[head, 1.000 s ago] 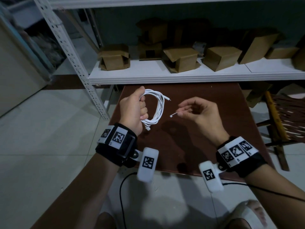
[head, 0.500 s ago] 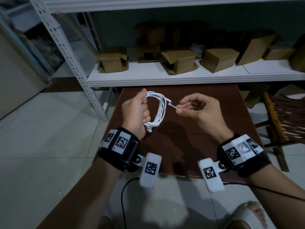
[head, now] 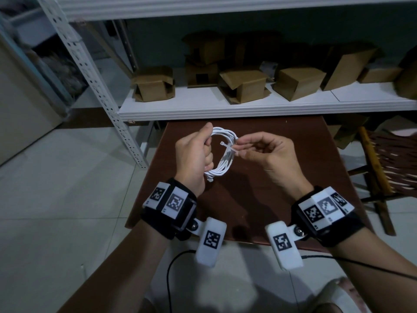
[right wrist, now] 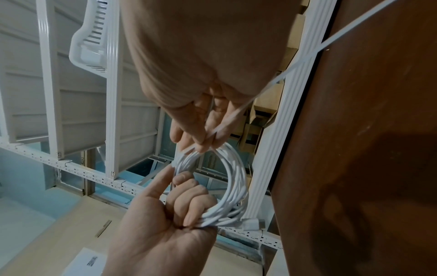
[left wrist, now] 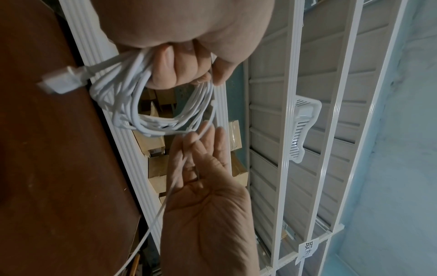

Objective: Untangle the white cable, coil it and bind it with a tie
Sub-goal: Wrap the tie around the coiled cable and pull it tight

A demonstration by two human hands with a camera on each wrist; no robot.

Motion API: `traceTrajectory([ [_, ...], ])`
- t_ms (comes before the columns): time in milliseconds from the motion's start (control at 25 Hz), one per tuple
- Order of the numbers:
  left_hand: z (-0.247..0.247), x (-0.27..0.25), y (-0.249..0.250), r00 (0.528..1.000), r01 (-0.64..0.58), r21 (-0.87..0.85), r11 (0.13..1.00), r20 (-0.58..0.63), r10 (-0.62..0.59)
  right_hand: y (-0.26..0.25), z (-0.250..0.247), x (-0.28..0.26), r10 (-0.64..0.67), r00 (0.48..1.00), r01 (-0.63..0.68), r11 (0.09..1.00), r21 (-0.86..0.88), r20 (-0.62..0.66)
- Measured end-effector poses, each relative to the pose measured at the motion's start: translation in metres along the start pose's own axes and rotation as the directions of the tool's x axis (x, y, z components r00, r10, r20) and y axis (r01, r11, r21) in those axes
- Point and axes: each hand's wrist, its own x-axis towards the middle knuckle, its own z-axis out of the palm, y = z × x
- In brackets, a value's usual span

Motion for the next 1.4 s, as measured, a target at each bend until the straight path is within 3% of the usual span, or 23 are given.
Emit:
traceTrajectory([
  [1040,0.0020,-0.0017,-0.0030,1.000,-0.002,0.007,1.000,-0.002,0.003,-0.0004,0.0005,-0.0014,0.009,1.000,-0.010,0.999,-0.039,-0.017],
  [1240,0.0041,-0.0028,-0.0018,1.000,-0.004,0.007,1.000,-0.009,0.004,-0.0004,-0.0013,-0.0022,-0.079,0.994,0.065,0.981,-0.180,-0.071],
  [1400,0.0070,-0.0037,-0.0015,1.000,0.000,-0.003,1.000,-0.013,0.000,-0.0031,-0.0026,-0.0027,-0.127,0.987,0.105,0.974,-0.200,-0.103],
])
